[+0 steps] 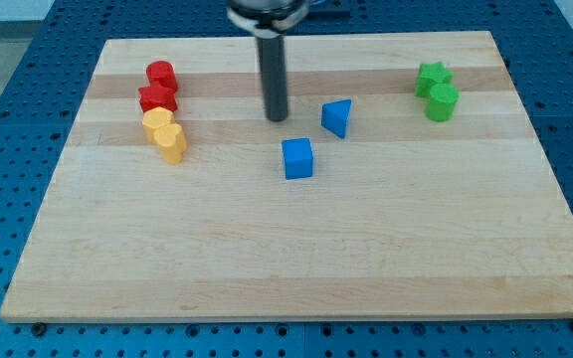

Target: Move blue triangle closer to green circle

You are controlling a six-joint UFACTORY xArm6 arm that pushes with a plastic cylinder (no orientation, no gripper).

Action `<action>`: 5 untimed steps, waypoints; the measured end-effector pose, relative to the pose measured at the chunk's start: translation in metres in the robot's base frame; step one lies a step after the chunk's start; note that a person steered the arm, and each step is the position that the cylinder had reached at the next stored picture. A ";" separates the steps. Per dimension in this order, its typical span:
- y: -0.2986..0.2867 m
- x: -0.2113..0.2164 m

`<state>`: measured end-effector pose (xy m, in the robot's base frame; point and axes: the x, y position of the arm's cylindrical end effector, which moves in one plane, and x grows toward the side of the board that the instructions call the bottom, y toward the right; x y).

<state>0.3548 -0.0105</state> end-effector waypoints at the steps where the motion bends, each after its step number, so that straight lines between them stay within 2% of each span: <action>1: 0.091 0.001; 2: 0.146 0.012; 4: 0.045 0.015; 5: 0.036 0.036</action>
